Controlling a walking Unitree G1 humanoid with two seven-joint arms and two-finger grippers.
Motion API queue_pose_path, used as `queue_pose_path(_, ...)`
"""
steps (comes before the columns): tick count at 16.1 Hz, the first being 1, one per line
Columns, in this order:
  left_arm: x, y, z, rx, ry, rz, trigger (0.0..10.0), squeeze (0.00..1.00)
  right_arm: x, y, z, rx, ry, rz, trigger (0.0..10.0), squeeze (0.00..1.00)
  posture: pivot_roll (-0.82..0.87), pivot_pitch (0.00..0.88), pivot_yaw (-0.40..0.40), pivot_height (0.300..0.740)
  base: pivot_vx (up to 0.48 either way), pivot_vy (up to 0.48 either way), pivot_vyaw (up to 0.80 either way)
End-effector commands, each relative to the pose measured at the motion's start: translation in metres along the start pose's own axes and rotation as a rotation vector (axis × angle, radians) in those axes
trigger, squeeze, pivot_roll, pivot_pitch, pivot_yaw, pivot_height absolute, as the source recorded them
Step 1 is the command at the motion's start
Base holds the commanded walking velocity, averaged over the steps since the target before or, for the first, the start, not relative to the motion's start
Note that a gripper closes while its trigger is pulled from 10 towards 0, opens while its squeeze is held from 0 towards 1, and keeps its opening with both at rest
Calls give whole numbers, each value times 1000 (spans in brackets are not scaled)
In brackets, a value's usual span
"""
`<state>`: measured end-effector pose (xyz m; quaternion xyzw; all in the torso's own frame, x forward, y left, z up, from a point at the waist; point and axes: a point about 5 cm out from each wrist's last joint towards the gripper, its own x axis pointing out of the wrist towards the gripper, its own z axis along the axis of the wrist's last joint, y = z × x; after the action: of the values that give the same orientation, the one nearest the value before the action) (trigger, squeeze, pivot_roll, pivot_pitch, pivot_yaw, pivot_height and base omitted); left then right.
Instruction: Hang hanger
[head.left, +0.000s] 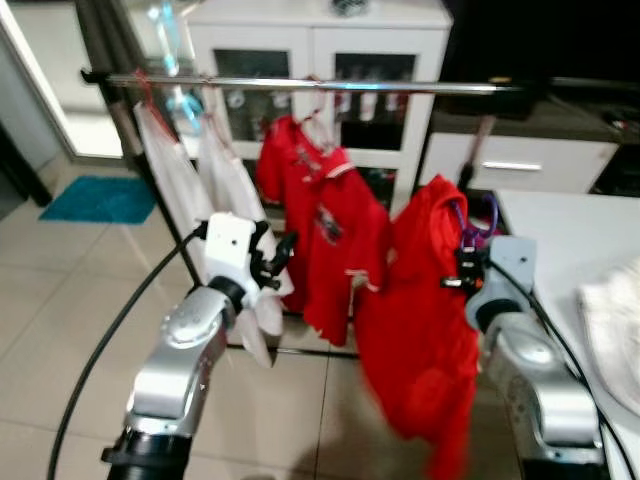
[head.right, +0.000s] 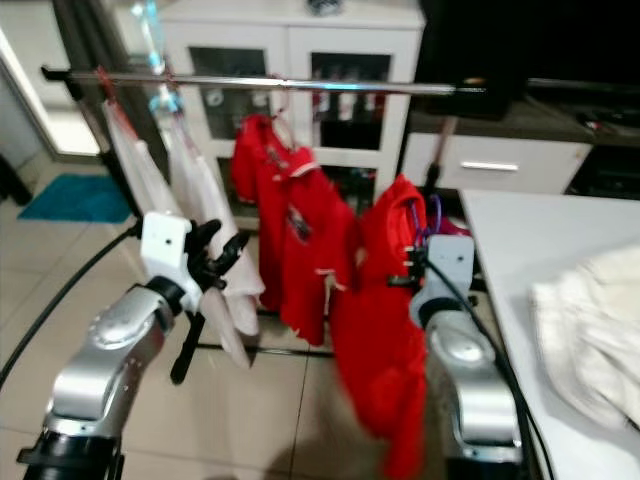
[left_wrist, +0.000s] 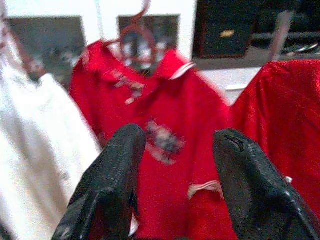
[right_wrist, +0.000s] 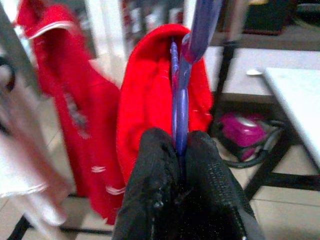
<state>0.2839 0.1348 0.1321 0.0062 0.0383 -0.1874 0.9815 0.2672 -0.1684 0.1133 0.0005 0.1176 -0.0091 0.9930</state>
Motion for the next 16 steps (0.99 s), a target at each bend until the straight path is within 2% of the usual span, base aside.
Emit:
queue_pose_path(1, 3, 0, 3, 5, -3, -12, 10000, 0, 0, 1, 10, 4, -53, 9, 10000, 0, 65, 0, 26, 740, 349, 0, 0)
queue_pose_path(7, 4, -3, 3, 8, -6, -20, 10000, 0, 3, 2, 13, -9, -64, 23, 10000, 0, 71, 0, 14, 740, 346, 0, 0)
queue_pose_path(10, 4, -3, 4, 14, -7, -22, 10000, 0, 4, 3, 13, 33, -61, 50, 10000, 0, 72, 0, 14, 740, 349, 0, 0)
queue_pose_path(16, 6, -3, 6, 31, -9, -36, 10000, 0, 7, 1, 20, -18, -95, 53, 10000, 0, 69, 0, 22, 740, 346, 0, 0)
